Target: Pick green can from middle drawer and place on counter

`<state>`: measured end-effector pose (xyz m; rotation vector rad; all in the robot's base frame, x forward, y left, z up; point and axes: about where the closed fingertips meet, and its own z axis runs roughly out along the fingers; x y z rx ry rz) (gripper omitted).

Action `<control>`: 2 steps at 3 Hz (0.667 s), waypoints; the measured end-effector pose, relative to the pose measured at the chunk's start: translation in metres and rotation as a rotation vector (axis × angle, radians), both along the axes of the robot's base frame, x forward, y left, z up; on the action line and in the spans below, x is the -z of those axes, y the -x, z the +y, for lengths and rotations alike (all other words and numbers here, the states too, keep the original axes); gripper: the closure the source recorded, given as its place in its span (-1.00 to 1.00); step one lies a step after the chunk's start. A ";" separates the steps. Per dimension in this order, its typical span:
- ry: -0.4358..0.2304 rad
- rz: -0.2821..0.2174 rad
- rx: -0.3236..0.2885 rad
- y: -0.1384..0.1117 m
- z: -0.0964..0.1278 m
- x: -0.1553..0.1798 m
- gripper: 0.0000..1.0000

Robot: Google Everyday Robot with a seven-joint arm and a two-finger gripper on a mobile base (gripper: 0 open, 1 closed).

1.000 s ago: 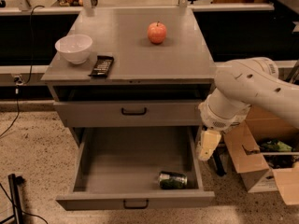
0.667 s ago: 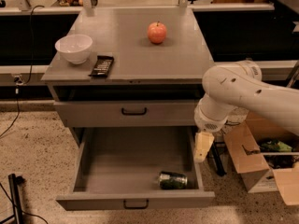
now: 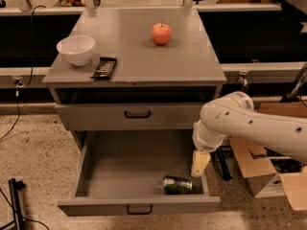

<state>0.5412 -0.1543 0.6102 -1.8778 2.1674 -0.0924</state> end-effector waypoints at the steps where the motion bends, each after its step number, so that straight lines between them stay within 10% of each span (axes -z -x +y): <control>1: 0.000 0.000 0.000 0.000 0.000 0.000 -1.00; 2: 0.006 -0.001 -0.023 -0.004 0.011 0.024 -1.00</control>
Offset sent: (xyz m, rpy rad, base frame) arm 0.0103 0.0279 -0.0584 -0.0144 -0.0054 0.0564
